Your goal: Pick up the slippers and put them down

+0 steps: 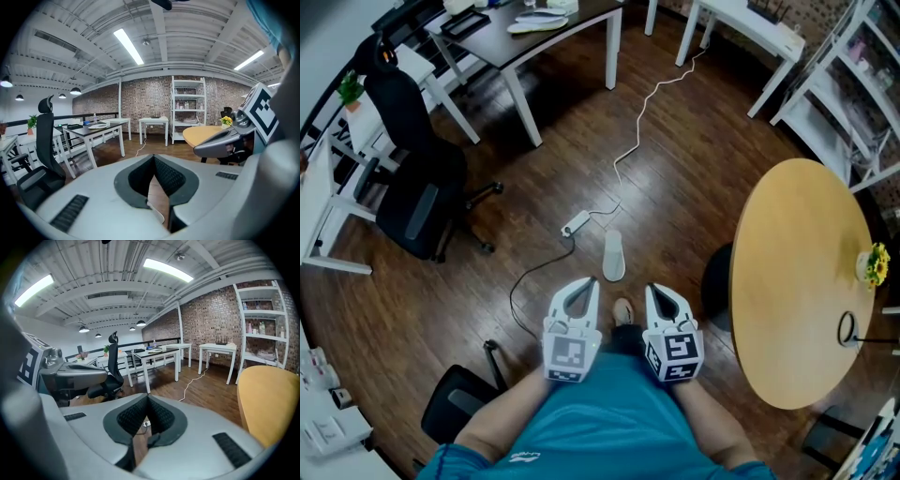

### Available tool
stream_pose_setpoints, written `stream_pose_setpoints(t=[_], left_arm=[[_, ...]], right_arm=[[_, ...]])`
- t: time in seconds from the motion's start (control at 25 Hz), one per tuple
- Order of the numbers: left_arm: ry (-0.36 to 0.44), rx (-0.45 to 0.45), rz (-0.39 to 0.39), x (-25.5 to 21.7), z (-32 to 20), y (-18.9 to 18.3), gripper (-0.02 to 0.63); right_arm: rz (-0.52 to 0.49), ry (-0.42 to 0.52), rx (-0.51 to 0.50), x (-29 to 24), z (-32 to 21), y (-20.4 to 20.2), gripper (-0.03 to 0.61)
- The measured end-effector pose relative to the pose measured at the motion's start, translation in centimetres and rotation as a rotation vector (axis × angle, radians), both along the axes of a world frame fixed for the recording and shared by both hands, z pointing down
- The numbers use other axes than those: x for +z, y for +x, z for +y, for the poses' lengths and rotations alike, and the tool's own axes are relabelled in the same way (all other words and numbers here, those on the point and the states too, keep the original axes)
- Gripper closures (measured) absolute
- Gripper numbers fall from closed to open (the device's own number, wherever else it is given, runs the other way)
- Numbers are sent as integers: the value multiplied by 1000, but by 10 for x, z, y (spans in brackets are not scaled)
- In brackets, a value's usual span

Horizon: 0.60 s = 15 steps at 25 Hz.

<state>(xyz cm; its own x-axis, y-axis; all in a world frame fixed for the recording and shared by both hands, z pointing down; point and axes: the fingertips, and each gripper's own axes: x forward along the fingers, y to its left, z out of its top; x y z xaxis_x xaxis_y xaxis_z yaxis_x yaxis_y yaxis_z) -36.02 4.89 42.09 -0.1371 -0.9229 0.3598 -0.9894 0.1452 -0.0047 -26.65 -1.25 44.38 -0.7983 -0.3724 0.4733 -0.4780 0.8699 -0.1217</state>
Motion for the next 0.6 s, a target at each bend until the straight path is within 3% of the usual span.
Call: stream_pose_setpoints(t=[0.6], left_arm=[[5, 11, -10, -2, 4, 1, 607]], right_arm=[[1, 17, -12, -4, 6, -1, 571]])
